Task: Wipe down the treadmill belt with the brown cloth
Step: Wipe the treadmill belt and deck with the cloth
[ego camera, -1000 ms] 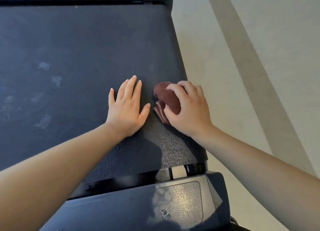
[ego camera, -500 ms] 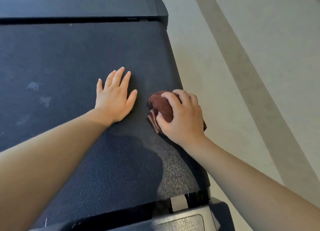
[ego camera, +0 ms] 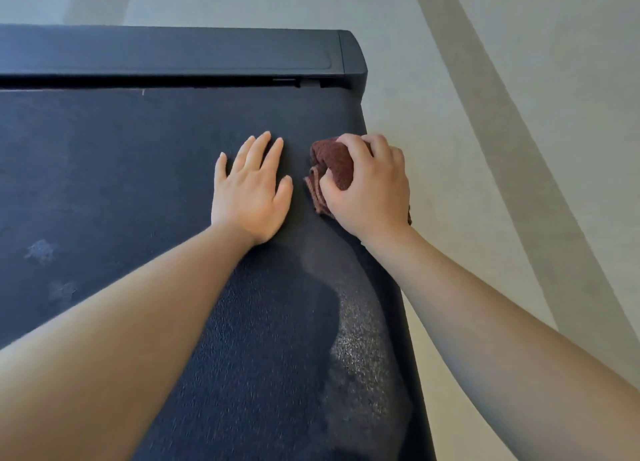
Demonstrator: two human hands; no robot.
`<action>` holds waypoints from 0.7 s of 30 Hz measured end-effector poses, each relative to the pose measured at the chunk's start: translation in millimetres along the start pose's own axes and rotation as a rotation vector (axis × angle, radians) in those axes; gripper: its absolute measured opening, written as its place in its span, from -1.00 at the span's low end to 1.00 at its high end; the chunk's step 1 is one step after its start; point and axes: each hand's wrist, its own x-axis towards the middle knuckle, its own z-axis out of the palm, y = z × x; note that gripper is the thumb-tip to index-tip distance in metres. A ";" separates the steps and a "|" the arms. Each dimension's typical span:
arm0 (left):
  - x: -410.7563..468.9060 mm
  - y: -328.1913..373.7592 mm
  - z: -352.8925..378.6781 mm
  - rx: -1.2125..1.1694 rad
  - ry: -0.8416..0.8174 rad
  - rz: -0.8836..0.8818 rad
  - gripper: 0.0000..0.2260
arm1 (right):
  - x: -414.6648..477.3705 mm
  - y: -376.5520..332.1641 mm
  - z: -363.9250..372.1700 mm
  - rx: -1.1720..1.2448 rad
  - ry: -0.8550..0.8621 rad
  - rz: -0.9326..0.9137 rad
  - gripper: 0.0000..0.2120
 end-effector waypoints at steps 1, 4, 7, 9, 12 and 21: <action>0.0 -0.3 0.6 0.000 0.001 -0.002 -0.49 | 12.5 0.9 3.9 0.006 0.000 -0.003 -0.57; 1.7 0.8 2.4 -0.005 0.019 -0.008 -0.50 | 54.8 4.7 16.5 0.026 0.006 -0.002 -0.58; 2.5 0.6 4.5 0.003 0.025 -0.023 -0.49 | 94.9 4.1 28.3 -0.004 -0.010 0.010 -0.59; 4.3 1.2 4.7 0.002 0.026 -0.028 -0.48 | 110.0 1.7 31.9 -0.045 -0.035 0.009 -0.58; 3.7 1.8 4.3 -0.005 0.032 -0.021 -0.48 | 105.9 2.9 30.8 -0.067 -0.057 0.003 -0.57; 0.7 -4.6 -5.9 -0.170 0.058 0.013 -0.54 | 10.2 -17.5 2.6 -0.127 -0.088 -0.100 -0.53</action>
